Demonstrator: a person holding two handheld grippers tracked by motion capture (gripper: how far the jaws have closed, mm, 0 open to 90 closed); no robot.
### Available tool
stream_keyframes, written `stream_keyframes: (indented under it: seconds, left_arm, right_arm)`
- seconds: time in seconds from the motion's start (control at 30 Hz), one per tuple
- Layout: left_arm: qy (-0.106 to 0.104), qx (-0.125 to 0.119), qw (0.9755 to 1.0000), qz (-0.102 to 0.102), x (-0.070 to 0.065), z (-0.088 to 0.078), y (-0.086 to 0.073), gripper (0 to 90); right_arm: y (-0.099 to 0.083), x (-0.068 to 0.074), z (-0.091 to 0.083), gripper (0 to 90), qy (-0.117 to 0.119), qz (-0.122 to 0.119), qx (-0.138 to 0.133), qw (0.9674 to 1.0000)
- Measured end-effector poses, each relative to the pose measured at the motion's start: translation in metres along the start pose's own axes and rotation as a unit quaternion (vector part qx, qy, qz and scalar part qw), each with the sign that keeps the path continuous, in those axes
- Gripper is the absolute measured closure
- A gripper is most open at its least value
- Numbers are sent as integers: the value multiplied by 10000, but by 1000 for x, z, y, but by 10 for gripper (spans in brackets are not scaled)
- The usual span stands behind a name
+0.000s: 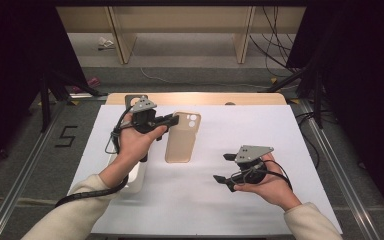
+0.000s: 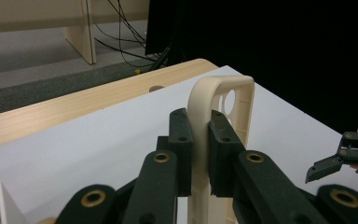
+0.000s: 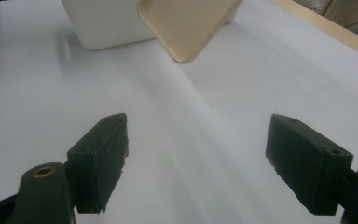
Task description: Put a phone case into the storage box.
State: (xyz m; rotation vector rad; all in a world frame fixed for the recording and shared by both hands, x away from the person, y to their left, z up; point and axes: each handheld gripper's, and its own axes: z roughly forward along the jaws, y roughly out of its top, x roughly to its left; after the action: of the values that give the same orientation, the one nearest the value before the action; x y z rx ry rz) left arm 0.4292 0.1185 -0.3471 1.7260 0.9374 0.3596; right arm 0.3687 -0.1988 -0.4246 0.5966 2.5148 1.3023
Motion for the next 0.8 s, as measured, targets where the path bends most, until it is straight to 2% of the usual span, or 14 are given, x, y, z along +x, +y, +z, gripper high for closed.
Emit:
stream_keyframes:
  seconds: [0.27, 0.8]
  left_arm:
    - [28, -128, 9999, 9, 6, -11, 6, 816]
    - [129, -347, 9993, -31, 25, -33, 11, 816]
  right_arm:
    - [-8, -5, -10, 211, -217, 179, -99, 9996]
    - [-18, -12, -28, 203, -547, 367, -232, 9976]
